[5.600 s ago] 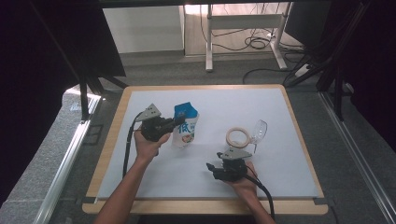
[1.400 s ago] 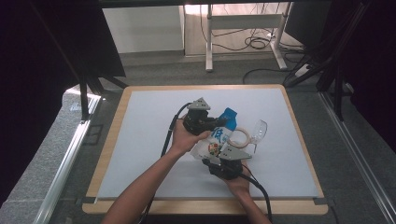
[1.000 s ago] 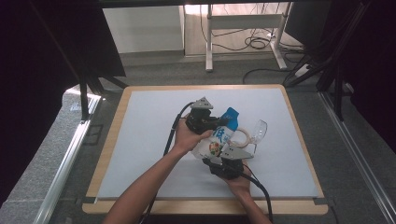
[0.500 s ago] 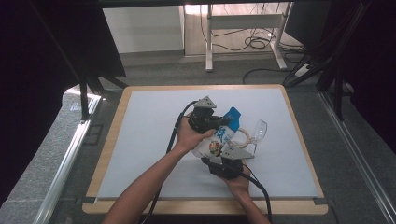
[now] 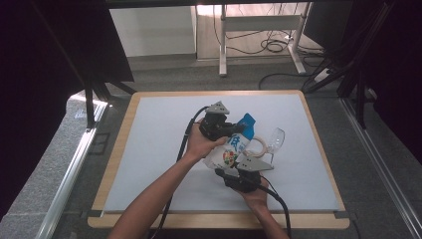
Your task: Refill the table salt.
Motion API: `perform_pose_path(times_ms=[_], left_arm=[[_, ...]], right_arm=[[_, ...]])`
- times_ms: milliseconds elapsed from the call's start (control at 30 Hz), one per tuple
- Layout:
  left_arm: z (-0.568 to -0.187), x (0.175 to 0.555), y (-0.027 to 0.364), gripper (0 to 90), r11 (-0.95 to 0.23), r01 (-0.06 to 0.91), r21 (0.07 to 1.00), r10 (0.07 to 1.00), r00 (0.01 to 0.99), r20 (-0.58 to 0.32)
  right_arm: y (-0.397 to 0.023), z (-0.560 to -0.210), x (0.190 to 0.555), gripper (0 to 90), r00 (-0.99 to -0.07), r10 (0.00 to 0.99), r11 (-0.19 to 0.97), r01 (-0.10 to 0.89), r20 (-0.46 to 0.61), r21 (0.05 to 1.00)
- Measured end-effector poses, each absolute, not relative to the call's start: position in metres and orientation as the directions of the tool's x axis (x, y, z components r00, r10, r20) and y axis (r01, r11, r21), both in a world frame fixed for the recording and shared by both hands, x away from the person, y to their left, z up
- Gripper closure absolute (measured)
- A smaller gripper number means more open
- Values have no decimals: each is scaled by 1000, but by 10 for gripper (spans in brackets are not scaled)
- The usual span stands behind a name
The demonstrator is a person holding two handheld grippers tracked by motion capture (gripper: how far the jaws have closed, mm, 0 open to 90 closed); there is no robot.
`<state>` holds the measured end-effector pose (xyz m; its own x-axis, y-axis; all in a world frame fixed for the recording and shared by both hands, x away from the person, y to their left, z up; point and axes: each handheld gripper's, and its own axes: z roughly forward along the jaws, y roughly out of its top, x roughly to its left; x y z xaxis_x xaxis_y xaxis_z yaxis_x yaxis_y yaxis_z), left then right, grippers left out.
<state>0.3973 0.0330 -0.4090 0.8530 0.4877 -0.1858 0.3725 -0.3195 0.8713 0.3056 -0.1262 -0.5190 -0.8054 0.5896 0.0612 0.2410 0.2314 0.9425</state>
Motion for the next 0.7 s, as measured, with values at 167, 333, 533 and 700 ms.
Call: perform_pose_path(times_ms=[167, 333, 533, 700], left_arm=[[-408, 398, 30, 900, -319, 374, 871, 482, 855, -190], [-408, 398, 26, 900, -322, 372, 871, 477, 858, -190], [-408, 397, 25, 899, -329, 371, 869, 477, 859, -186], [-408, 397, 24, 900, -334, 370, 867, 477, 860, -183]], right_arm=[[-127, -518, 305, 560, -805, 589, 219, 243, 71, 945], [-129, -517, 304, 561, -804, 590, 217, 243, 71, 945], [-129, -518, 304, 561, -801, 594, 220, 242, 67, 945], [-128, -518, 304, 561, -797, 601, 221, 243, 65, 944]])
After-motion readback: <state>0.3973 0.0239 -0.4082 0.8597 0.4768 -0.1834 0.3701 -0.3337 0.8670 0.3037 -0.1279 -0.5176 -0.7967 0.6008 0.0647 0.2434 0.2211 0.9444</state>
